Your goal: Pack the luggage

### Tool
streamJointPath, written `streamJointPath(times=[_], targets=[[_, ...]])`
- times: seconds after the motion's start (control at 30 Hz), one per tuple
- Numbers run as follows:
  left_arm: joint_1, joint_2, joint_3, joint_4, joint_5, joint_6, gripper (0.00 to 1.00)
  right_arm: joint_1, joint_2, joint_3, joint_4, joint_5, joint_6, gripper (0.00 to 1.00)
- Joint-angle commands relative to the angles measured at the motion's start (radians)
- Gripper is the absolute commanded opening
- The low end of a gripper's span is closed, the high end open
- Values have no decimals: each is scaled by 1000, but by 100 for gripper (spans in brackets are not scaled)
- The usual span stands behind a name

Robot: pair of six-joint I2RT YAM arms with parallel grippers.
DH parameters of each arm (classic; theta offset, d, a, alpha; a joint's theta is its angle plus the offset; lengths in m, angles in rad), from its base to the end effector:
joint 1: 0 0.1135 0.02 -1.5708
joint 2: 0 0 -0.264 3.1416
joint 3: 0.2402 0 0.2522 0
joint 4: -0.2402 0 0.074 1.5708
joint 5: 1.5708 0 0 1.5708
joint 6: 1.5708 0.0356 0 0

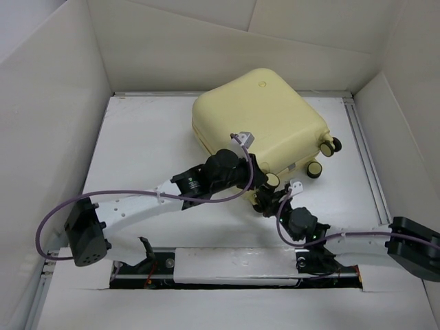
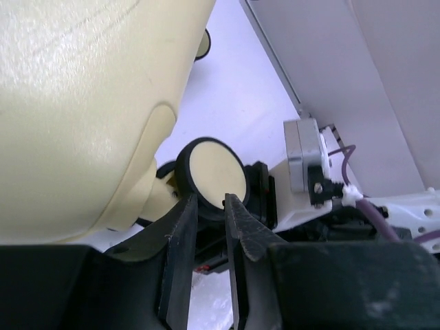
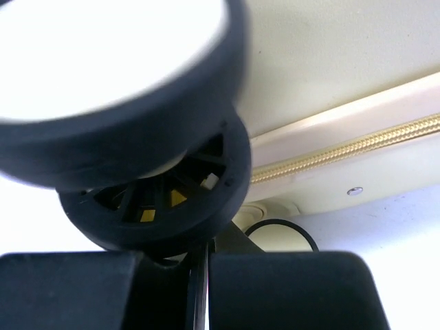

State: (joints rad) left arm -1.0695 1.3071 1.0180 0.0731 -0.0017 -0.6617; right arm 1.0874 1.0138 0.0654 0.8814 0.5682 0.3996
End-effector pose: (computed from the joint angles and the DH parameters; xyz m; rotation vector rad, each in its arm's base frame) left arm 0.1491 -0.2720 0.3326 0.3966 1.9246 -1.2025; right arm 0.0987 0.1467 0.1666 -0.1290 1.6654 0.6736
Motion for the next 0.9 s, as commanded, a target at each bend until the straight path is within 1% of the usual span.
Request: streamJointPath(times=[0.0, 0.03, 0.1, 0.13, 0.27, 0.37, 0.4, 0.43, 0.5, 0.53, 0.6, 0.63, 0.67, 0.7, 0.73, 0.77, 0.8, 0.83, 0.87], targets=[[9, 41, 97, 2, -18, 27, 17, 48, 23, 25, 105, 50, 4, 0], [9, 53, 106, 2, -18, 27, 17, 95, 23, 39, 105, 97, 4, 0], [19, 96, 125, 2, 6, 27, 17, 146, 37, 59, 105, 157, -5, 0], [19, 112, 142, 2, 15, 27, 17, 195, 51, 71, 85, 188, -5, 0], [19, 175, 152, 14, 37, 27, 16, 307, 124, 152, 36, 356, 7, 0], [29, 205, 163, 37, 98, 8, 15, 382, 233, 212, -7, 449, 36, 0], [39, 221, 174, 37, 111, 8, 15, 394, 265, 267, -28, 499, 45, 0], [39, 233, 174, 37, 123, 8, 15, 407, 340, 298, -60, 519, 45, 0], [39, 245, 198, 37, 150, -3, 14, 445, 428, 407, -96, 619, 58, 0], [39, 256, 198, 37, 163, -3, 14, 459, 515, 445, -137, 654, 67, 0], [39, 256, 220, 37, 193, -13, 14, 480, 589, 511, -150, 693, 67, 0], [39, 267, 220, 37, 204, -13, 14, 480, 617, 554, -150, 693, 67, 0], [39, 267, 220, 37, 204, -13, 12, 480, 652, 563, -150, 693, 67, 0], [39, 253, 229, 6, 204, -13, 9, 489, 652, 564, -150, 681, 97, 0], [48, 233, 229, 5, 180, -13, 9, 490, 652, 544, -150, 671, 116, 0], [48, 156, 208, -5, 146, 9, 9, 490, 631, 524, -150, 671, 137, 0], [48, 112, 192, -16, 68, 19, 13, 490, 612, 501, -150, 661, 180, 0], [48, 68, 177, -71, 22, 31, 15, 477, 591, 475, -150, 648, 198, 0], [48, -25, 166, -97, -25, 43, 17, 462, 566, 423, -150, 621, 215, 0]])
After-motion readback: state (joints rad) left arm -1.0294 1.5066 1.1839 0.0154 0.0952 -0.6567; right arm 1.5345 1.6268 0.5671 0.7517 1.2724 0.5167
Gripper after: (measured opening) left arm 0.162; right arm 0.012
